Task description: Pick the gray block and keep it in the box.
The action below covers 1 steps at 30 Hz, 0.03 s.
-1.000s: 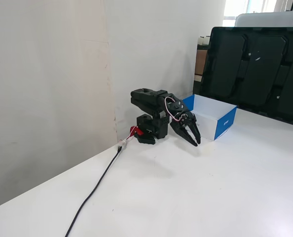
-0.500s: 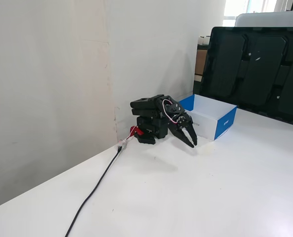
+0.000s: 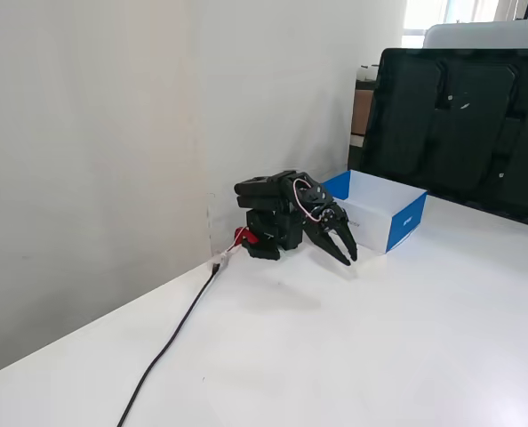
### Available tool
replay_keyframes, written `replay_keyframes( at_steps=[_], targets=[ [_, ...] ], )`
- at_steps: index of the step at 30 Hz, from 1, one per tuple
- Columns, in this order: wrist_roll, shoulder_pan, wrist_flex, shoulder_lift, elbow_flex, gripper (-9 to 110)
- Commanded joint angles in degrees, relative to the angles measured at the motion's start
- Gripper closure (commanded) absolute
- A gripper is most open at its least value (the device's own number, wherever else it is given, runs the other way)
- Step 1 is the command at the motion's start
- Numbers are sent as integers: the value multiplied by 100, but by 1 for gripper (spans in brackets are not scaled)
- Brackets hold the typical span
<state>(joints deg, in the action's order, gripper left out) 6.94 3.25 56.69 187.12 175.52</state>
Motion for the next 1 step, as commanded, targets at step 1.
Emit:
replay_keyframes(
  at_steps=[1],
  targets=[
    [-26, 62, 9, 932, 62, 99]
  ],
)
